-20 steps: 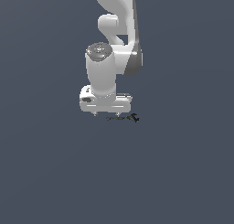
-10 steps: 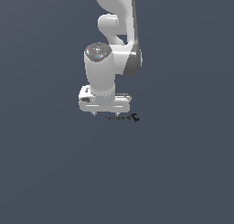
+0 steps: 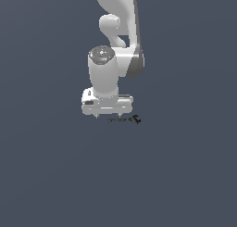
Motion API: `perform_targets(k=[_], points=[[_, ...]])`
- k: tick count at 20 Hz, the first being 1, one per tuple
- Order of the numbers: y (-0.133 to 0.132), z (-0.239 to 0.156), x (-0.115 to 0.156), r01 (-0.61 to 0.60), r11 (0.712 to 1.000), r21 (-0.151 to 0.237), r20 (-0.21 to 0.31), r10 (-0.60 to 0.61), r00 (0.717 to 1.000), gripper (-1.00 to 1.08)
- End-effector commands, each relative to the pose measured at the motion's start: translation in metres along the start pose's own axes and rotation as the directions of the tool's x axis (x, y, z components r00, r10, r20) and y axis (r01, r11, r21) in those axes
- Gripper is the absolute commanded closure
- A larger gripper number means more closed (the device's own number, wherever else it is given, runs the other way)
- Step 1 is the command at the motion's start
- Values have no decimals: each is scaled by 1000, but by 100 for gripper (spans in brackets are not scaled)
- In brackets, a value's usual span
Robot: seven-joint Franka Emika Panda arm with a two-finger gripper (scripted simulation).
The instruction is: Pick up the object and move it to a goal position.
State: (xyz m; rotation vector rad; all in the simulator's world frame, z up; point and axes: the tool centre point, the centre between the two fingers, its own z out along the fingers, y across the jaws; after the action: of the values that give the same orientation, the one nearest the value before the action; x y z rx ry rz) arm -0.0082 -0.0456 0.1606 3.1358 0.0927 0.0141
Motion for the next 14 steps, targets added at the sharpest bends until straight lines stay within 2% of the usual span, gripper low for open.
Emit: perform_targets(k=[1,8,14], points=[[-2,4,-2,44,999,-2,1,-44,999,-92],[-11,19,-11,223,975,-7,7,-222,975,-92],[-21,35,-21,405,914,-9,13,-405,914,-92]])
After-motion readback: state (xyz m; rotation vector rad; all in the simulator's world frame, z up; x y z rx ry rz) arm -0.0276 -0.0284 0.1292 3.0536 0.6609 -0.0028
